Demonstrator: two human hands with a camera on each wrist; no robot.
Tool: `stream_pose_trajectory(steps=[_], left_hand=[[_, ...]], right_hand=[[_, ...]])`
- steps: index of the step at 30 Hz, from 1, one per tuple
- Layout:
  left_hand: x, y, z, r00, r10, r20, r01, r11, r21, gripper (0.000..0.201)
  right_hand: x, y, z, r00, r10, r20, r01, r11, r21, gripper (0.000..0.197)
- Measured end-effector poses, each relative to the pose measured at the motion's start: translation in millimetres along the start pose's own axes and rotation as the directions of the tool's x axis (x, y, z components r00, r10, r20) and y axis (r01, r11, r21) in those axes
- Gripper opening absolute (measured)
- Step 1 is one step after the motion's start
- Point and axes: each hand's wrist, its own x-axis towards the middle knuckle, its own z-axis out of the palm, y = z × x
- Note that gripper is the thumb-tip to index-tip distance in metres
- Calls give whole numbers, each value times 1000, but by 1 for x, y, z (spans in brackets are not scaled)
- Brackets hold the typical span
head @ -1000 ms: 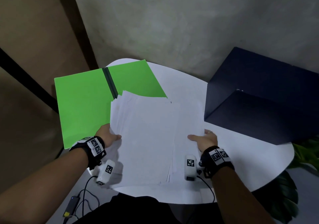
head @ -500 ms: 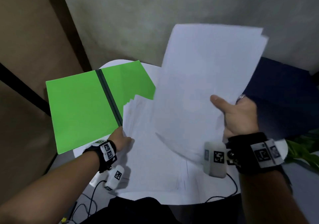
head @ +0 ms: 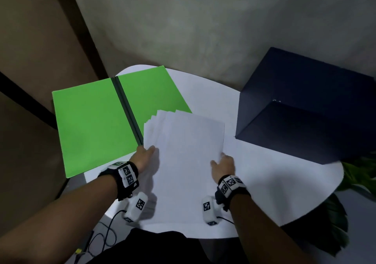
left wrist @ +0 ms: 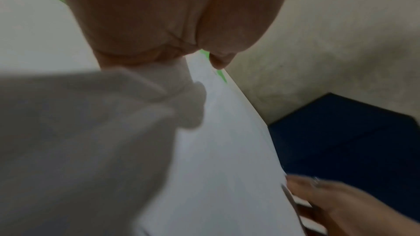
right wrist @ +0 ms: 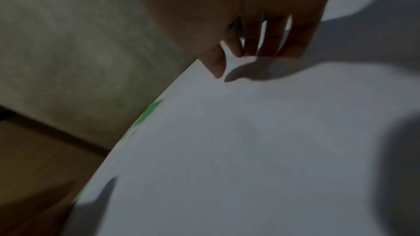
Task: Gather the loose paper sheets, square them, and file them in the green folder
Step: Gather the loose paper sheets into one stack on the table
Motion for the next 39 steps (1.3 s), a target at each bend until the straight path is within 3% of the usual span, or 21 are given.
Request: stream_pose_trajectory(steps=[3, 6, 8, 10, 12, 15, 19, 21, 23, 26, 28, 30, 32, 35, 37, 39], left_hand=[[-7, 7, 14, 996, 83, 26, -85, 989, 124, 74], [-7, 11, 13, 991, 109, -71, -92, 973, 212, 54], [-5, 13, 14, 989, 118, -92, -91, 961, 262, 47], [-1, 10, 13, 982, 166, -95, -140, 961, 239, 48], [-1, 6, 7, 969, 223, -109, -202, 964, 175, 50], [0, -2, -2, 964, 245, -104, -232, 965, 124, 47], [1, -6, -8, 963, 242, -120, -226, 965, 129, 45], [3, -8, -15, 969, 212, -127, -193, 971, 143, 46], [7, -13, -24, 975, 183, -129, -161, 973, 163, 49], [17, -24, -36, 977, 160, -139, -133, 974, 184, 64], [23, -29, -39, 975, 153, -158, -116, 968, 223, 67], [27, -32, -40, 979, 137, -151, -100, 968, 229, 67], [24, -28, -37, 984, 125, -125, -98, 974, 203, 66], [14, -17, -23, 987, 142, -80, -123, 971, 205, 47], [7, -8, -10, 988, 146, -45, -132, 966, 221, 30], [2, -2, 0, 987, 159, -5, -154, 963, 221, 25]], right_hand=[[-10, -8, 14, 992, -77, 98, 65, 991, 118, 60], [-12, -5, 11, 994, -74, 80, 60, 985, 159, 55], [-12, 4, 2, 999, 14, -45, -12, 999, 32, 54], [-11, 13, -12, 969, 183, -166, -197, 978, -72, 64], [-9, 20, -20, 950, 277, -148, -295, 948, -122, 81], [-5, 19, -16, 959, 279, -52, -283, 953, -104, 93], [-1, 11, -22, 962, 270, -32, -272, 960, -69, 78], [0, 9, -26, 961, 277, 19, -276, 960, -52, 61], [-5, 1, -28, 970, 234, 63, -236, 971, 28, 32], [-21, -19, -42, 991, 131, 32, -134, 974, 180, 23], [-30, -37, -71, 986, 51, -157, -18, 979, 201, 26], [-32, -55, -111, 916, -64, -396, 152, 969, 195, 27], [-40, -75, -152, 840, -136, -525, 316, 910, 269, 28], [-52, -95, -182, 845, -201, -496, 477, 705, 526, 31], [-49, -93, -170, 890, -194, -413, 433, 643, 632, 33], [-36, -78, -139, 953, -119, -279, 289, 636, 715, 34]])
